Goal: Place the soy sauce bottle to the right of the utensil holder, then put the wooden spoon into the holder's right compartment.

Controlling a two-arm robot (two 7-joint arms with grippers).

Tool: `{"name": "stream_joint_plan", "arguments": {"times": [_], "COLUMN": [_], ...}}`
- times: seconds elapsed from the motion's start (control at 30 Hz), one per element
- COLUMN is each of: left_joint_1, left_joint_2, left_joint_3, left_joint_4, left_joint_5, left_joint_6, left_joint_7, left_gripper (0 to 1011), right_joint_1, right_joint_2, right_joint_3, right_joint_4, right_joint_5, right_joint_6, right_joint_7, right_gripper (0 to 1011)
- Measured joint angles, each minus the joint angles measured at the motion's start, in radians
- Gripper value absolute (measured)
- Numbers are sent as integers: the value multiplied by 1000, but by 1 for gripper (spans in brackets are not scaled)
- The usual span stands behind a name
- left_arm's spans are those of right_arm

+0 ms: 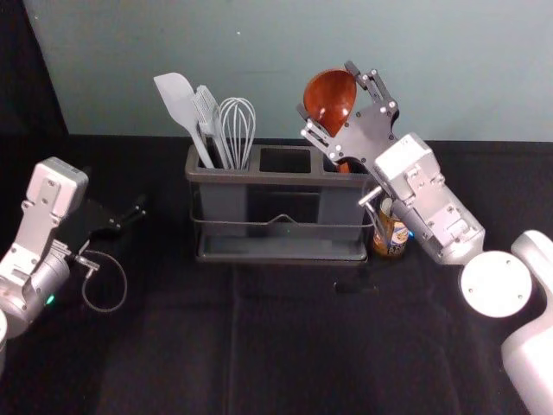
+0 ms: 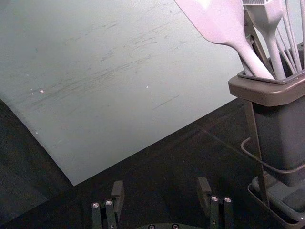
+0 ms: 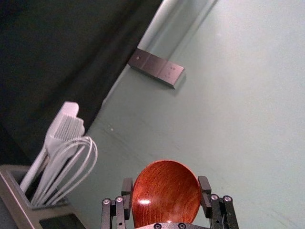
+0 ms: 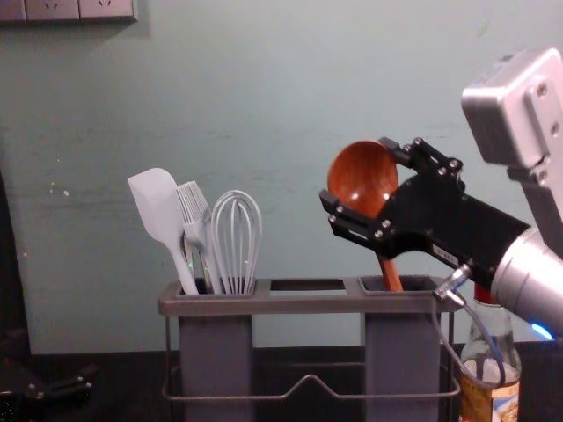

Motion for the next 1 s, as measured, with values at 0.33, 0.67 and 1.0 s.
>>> {"name": "stream_joint_plan", "arguments": {"times": [0.33, 0.67, 1.0], "left_joint_1": [0, 0, 0], "left_joint_2": [0, 0, 0], "left_joint_3": [0, 0, 0], "left_joint_4": [0, 0, 0], "left_joint_5": [0, 0, 0], "left_joint_6": [0, 0, 0], "left_joint_7": [0, 0, 0], "left_gripper": [1005, 1005, 1005], "right_joint_1": [-26, -38, -94], "right_joint_2": [-6, -11, 0], "right_joint_3": [16, 21, 38], "right_joint_4": [5, -11, -143], "right_joint_5": [-31, -30, -24], "right_joint_6": [10, 15, 67], "right_joint_7": [-37, -37, -35], "right_gripper": [840, 984, 1004]}}
